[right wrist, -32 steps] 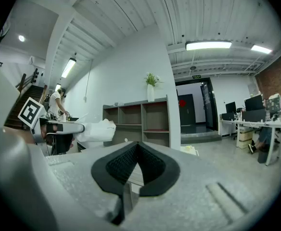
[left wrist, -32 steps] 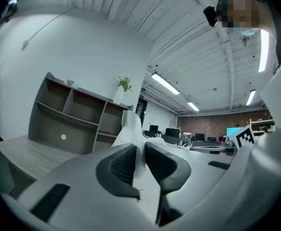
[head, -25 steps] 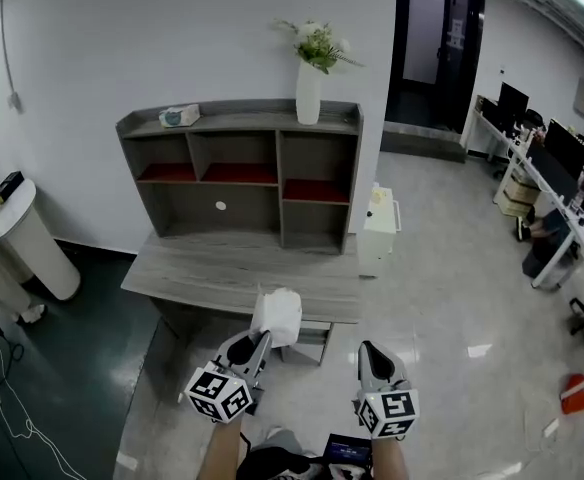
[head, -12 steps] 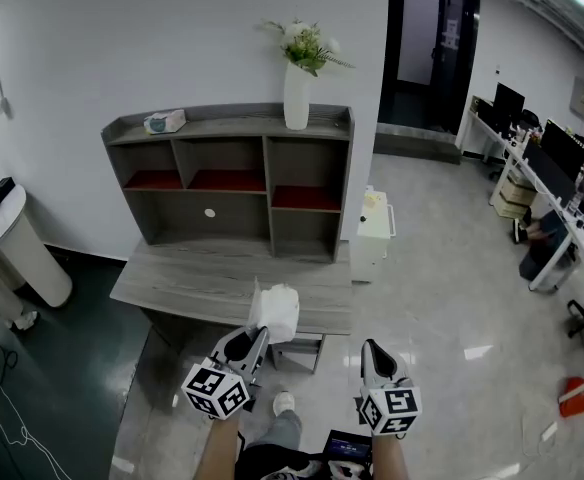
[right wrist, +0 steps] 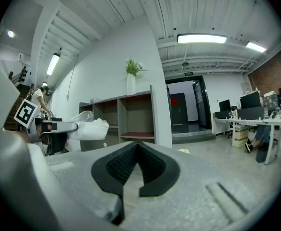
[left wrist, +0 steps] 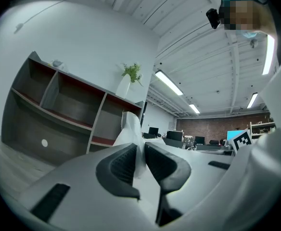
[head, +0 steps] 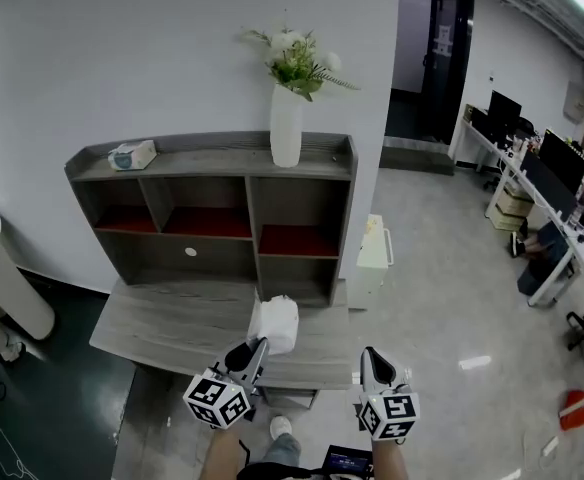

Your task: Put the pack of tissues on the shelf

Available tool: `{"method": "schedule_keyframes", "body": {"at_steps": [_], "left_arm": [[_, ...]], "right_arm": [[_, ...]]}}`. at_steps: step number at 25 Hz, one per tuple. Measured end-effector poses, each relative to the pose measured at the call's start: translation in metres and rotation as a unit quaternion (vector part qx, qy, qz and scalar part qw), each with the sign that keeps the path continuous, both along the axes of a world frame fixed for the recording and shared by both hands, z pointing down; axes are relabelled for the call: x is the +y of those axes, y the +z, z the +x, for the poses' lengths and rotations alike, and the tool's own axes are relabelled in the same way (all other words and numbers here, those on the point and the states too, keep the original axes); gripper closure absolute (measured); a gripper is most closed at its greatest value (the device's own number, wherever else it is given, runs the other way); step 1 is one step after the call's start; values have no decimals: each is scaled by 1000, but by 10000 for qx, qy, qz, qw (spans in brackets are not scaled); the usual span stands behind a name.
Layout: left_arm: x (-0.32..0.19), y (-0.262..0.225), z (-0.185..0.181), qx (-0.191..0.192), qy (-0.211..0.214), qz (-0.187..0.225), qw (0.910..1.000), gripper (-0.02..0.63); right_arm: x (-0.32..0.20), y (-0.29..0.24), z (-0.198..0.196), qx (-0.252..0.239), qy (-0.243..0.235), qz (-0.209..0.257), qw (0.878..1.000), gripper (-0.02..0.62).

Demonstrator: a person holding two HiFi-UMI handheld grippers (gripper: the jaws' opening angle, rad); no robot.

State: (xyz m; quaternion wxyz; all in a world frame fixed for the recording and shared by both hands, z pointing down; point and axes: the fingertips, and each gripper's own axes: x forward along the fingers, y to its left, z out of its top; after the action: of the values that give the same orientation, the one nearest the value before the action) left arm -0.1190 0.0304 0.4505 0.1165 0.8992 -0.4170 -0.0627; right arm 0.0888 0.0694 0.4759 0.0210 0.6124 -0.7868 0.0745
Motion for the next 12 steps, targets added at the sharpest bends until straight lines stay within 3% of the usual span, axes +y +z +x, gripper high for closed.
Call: {"method": "schedule_keyframes", "body": {"at_steps": [7,12], "left_arm": [[-123,-14,1,-254,174,125,9994,558],[-181,-14,6,-341,293,253,9987,558]], "right_arm": [[-133,-6,-12,16,-62,-80,9999,591],[-189,-5,-8,-50,28,-147,9999,592]]}}
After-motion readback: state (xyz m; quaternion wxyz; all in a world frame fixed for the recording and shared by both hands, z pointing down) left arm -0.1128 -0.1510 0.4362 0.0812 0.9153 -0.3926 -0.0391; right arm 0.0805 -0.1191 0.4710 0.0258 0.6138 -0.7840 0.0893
